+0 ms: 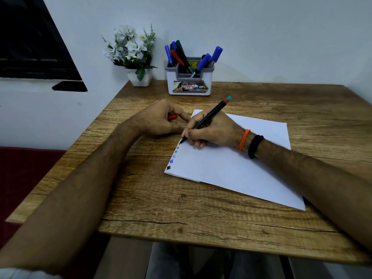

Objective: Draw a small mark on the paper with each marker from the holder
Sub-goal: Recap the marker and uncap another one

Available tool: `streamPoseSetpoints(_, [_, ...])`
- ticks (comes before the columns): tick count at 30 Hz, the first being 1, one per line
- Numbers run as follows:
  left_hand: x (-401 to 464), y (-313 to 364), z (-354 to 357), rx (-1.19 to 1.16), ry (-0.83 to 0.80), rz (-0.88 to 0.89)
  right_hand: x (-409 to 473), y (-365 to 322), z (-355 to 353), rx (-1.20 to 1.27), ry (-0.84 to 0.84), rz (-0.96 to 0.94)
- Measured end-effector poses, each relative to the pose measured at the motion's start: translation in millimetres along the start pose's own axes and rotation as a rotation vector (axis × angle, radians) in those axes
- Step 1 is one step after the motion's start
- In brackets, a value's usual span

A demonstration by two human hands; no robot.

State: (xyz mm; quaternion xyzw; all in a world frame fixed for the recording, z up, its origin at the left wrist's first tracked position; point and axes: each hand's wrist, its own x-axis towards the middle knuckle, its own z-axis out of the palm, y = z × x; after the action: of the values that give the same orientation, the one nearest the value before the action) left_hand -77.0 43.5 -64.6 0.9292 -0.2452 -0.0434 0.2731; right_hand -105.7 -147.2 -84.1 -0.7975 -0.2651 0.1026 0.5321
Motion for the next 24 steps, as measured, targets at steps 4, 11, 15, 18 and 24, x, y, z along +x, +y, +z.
streamPoseSetpoints(4, [-0.2,2.0,0.1,0.005,0.0,0.0,-0.7,-0.5,-0.1,-0.006,0.001,-0.005])
streamPoseSetpoints(11, [-1.4,2.2,-0.4,0.011,-0.004,0.016,-1.1,-0.9,0.7,-0.006,0.006,-0.01])
streamPoseSetpoints(15, [-0.9,1.1,0.1,0.0,-0.003,0.018,0.1,0.1,0.3,-0.004,0.024,0.0])
streamPoseSetpoints(18, [-0.1,0.8,0.3,0.014,-0.007,-0.002,0.1,0.8,0.4,-0.001,0.016,-0.011])
streamPoseSetpoints(24, [-0.6,1.6,-0.5,0.016,-0.008,-0.008,0.8,1.9,-0.1,0.007,0.021,-0.013])
